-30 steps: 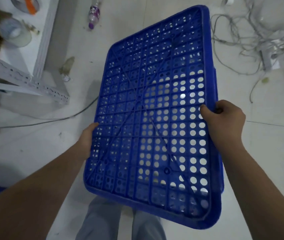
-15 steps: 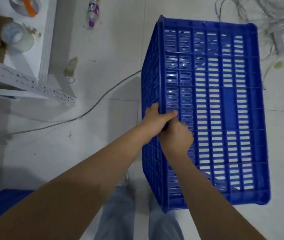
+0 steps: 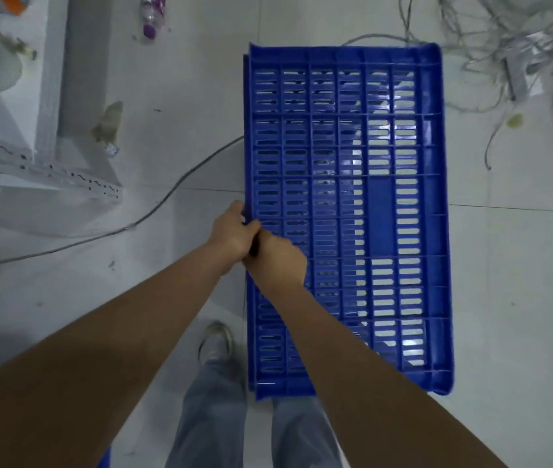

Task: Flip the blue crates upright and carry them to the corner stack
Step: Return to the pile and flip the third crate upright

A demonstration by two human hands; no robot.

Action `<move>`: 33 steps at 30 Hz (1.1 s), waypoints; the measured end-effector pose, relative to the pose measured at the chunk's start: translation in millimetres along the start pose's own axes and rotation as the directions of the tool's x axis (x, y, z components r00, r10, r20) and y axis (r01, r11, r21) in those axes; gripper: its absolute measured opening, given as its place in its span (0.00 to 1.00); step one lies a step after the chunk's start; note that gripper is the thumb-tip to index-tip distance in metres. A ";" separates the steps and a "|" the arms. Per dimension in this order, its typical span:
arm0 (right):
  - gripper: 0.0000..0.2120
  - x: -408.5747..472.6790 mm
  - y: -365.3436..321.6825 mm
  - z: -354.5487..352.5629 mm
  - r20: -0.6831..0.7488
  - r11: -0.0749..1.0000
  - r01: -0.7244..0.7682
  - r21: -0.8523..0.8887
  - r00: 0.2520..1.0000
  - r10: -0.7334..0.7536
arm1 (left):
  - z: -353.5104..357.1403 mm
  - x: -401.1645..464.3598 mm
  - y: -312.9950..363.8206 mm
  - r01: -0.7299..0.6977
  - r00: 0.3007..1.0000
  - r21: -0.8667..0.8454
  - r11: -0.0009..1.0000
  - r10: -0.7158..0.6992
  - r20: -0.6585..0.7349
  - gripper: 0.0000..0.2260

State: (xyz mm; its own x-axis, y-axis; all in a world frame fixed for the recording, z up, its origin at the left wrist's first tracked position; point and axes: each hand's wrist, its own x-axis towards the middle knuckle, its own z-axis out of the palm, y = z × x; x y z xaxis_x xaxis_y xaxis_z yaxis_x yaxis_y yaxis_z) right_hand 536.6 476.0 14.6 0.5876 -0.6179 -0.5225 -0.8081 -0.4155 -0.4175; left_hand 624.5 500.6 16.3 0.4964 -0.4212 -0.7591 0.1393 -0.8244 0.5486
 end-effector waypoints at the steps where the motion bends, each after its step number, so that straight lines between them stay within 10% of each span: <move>1: 0.11 -0.6 7.0 -9.6 0.005 0.995 0.019 0.093 1.000 -0.020 | -1.1 -0.3 -0.4 0.003 1.000 -0.009 1.000 -0.003 0.016 0.05; 9: 0.21 -8.4 131.5 -111.6 -0.555 0.909 -0.289 0.301 0.722 0.413 | -2.0 -4.5 -1.7 0.136 0.986 -0.235 0.962 -0.108 0.129 0.16; 16: 0.31 -15.4 198.2 -122.9 0.076 0.605 -0.585 0.541 0.750 0.657 | 3.6 -3.3 -2.8 0.103 0.992 -0.247 0.964 -0.083 0.091 0.18; 28: 0.13 -28.5 166.2 -114.9 0.026 0.578 -0.337 0.743 0.877 0.479 | -30.5 -7.8 -23.6 0.173 0.985 -0.333 0.927 -0.167 0.048 0.16; 33: 0.16 -37.2 121.0 -90.0 -0.084 0.692 -0.215 0.689 0.925 0.372 | -49.7 -10.7 -47.9 0.158 0.926 -0.251 0.955 -0.232 -0.297 0.26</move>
State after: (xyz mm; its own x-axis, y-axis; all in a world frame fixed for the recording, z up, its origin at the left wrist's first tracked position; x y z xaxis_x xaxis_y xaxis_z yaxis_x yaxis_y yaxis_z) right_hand 413.3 388.7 50.4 0.2395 -0.7819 -0.5755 -0.6571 0.3058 -0.6890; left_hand 655.1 563.3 15.5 0.6820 -0.0871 -0.7262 0.4270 -0.7587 0.4920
